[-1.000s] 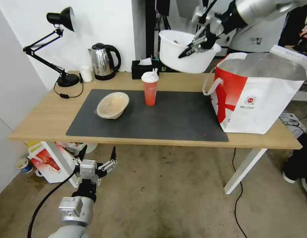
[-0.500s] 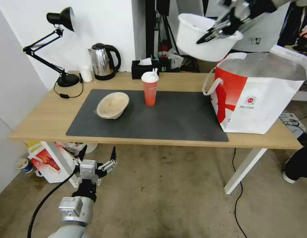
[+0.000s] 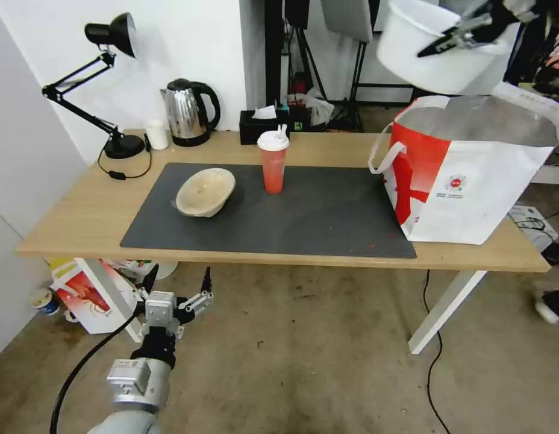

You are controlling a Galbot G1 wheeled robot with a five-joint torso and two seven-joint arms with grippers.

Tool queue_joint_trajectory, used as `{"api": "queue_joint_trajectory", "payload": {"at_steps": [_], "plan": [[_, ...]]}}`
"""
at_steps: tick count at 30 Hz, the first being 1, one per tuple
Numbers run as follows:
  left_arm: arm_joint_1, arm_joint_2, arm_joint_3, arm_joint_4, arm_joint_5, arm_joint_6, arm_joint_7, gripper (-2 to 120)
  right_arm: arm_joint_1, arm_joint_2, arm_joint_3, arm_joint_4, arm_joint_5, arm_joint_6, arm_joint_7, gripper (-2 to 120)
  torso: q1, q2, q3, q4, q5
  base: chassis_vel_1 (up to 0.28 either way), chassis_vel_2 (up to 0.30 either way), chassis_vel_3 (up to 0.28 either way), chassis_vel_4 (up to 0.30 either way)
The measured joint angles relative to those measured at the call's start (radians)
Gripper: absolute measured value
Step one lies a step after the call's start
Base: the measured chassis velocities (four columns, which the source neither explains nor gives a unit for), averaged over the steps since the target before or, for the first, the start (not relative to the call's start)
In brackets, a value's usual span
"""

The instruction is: Pick up the trash from the table and place it into the takeout bag.

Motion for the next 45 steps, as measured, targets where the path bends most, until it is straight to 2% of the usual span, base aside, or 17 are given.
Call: {"api": "queue_joint_trajectory", "payload": {"at_steps": [11,26,45], "plan": [[0.000,0.000,0.000,0.000,0.000,0.000,0.000,100,0.014,0.065,-0.040,-0.012,-0.069,0.004,-0.032,0,0.000,0.000,0.000,0.0001,-0.0005,0.000,0.000,0.000,0.000],[0.000,0.000,0.000,0.000,0.000,0.000,0.000,100,-0.002,0.180,-0.079,0.059,-0.144,0.012,-0.012,0,0.000,0.000,0.000,0.0001,-0.0001,0.000,0.000,0.000,0.000],[0.000,0.000,0.000,0.000,0.000,0.000,0.000,100,-0.018,0.183,-0.087,0.079,-0.157,0.020,0.005,0,0.000,0.000,0.000,0.0000,-0.0004,0.000,0.000,0.000,0.000]]}}
